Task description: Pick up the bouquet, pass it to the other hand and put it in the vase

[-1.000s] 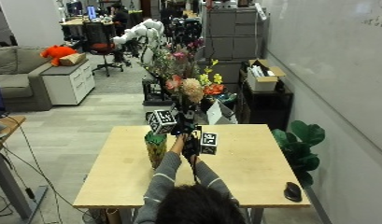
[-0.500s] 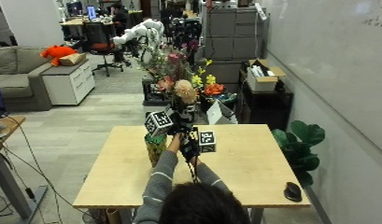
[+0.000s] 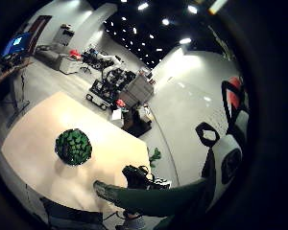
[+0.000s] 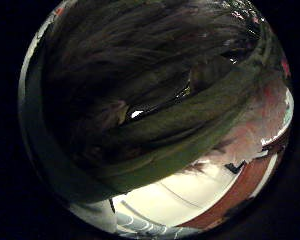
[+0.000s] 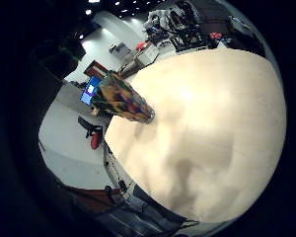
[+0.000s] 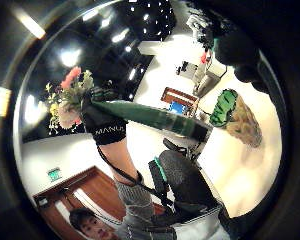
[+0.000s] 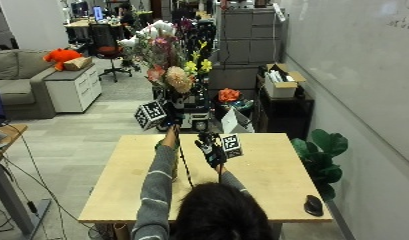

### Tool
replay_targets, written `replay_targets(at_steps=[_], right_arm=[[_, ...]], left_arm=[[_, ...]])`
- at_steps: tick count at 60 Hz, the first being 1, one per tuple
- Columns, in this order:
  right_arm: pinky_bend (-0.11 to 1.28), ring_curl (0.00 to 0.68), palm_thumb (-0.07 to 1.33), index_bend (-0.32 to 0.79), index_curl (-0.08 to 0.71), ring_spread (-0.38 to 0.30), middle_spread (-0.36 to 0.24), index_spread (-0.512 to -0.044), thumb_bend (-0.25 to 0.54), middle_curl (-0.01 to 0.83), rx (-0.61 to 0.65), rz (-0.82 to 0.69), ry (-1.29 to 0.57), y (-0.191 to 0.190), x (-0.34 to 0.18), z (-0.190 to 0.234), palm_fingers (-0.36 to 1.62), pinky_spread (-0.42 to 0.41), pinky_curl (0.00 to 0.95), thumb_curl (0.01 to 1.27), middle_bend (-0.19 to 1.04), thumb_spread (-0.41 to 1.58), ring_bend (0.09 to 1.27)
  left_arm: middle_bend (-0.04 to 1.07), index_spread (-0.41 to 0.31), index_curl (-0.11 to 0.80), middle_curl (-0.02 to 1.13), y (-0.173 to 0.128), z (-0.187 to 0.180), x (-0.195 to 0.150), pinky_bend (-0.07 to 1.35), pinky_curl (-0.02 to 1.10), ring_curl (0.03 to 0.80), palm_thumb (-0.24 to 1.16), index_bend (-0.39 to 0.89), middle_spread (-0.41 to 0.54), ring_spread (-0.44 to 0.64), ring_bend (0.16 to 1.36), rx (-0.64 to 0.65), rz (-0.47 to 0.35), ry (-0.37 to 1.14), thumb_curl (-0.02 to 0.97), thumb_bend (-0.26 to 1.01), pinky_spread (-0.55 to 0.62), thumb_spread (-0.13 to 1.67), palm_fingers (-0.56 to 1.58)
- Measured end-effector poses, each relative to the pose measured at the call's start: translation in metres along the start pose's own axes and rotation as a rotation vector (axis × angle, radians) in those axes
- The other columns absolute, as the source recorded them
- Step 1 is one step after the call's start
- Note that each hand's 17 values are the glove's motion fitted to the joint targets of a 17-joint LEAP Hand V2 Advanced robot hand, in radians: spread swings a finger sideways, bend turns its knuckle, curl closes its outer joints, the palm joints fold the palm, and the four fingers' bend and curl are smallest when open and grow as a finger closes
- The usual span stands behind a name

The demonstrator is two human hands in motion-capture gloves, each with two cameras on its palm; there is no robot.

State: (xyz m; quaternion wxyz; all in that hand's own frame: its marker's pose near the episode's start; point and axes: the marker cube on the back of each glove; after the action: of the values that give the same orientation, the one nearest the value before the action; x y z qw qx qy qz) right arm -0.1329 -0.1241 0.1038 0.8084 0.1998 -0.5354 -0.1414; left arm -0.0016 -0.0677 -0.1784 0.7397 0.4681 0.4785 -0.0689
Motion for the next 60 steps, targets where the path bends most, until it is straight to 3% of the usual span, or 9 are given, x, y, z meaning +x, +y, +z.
replay_targets(at_steps=[16, 23, 30, 42, 52, 60], right_arm=[[0.4, 0.341, 0.46, 0.11, 0.276, -0.179, -0.165, -0.376, -0.029, 0.372, 0.009, 0.172, -0.073, -0.013, 0.001, -0.012, 0.59, 0.096, 0.351, 0.4, 0.21, 1.0, 0.42], [0.4, 0.336, 0.47, 0.12, 0.26, -0.165, -0.169, -0.386, -0.028, 0.364, 0.02, 0.141, -0.066, -0.021, 0.01, -0.012, 0.56, 0.132, 0.348, 0.39, 0.19, 1.0, 0.42], [0.39, 0.335, 0.48, 0.12, 0.252, -0.16, -0.17, -0.389, -0.025, 0.364, -0.008, 0.241, -0.101, -0.016, 0.01, -0.009, 0.55, 0.146, 0.347, 0.38, 0.19, 1.02, 0.41], [0.36, 0.334, 0.48, 0.13, 0.246, -0.155, -0.171, -0.392, -0.026, 0.362, 0.019, 0.109, 0.003, -0.021, 0.028, -0.015, 0.54, 0.152, 0.344, 0.37, 0.19, 1.03, 0.41], [0.34, 0.333, 0.49, 0.13, 0.245, -0.154, -0.172, -0.392, -0.027, 0.36, 0.034, 0.179, 0.051, -0.016, 0.03, -0.024, 0.54, 0.159, 0.345, 0.37, 0.19, 1.03, 0.4], [0.34, 0.333, 0.49, 0.13, 0.245, -0.149, -0.169, -0.389, -0.027, 0.359, 0.026, 0.198, -0.004, -0.011, 0.023, -0.026, 0.54, 0.167, 0.348, 0.36, 0.19, 1.03, 0.4]], left_arm=[[0.78, -0.386, 0.625, 0.58, -0.038, 0.008, -0.027, 0.67, 0.48, 0.47, 0.72, 0.52, -0.365, -0.38, 0.83, 0.06, 0.033, -0.017, 0.492, -0.01, -0.41, 1.16, 1.4], [0.78, -0.387, 0.632, 0.58, -0.048, 0.009, -0.034, 0.67, 0.48, 0.469, 0.72, 0.52, -0.365, -0.38, 0.83, 0.06, 0.032, -0.021, 0.496, -0.01, -0.41, 1.16, 1.4], [0.78, -0.388, 0.637, 0.57, -0.059, 0.015, -0.045, 0.67, 0.48, 0.467, 0.72, 0.51, -0.364, -0.38, 0.83, 0.068, 0.015, -0.012, 0.499, -0.01, -0.41, 1.16, 1.4], [0.79, -0.382, 0.641, 0.57, -0.061, 0.026, -0.076, 0.67, 0.48, 0.466, 0.71, 0.5, -0.361, -0.38, 0.84, 0.031, -0.007, -0.031, 0.501, -0.02, -0.41, 1.16, 1.4], [0.79, -0.378, 0.642, 0.57, -0.06, 0.034, -0.102, 0.68, 0.48, 0.464, 0.7, 0.49, -0.359, -0.38, 0.83, 0.028, -0.033, -0.031, 0.502, -0.02, -0.41, 1.15, 1.4], [0.79, -0.376, 0.641, 0.57, -0.053, 0.035, -0.104, 0.68, 0.48, 0.463, 0.68, 0.47, -0.36, -0.38, 0.83, 0.001, -0.045, -0.016, 0.502, -0.02, -0.42, 1.14, 1.39]])
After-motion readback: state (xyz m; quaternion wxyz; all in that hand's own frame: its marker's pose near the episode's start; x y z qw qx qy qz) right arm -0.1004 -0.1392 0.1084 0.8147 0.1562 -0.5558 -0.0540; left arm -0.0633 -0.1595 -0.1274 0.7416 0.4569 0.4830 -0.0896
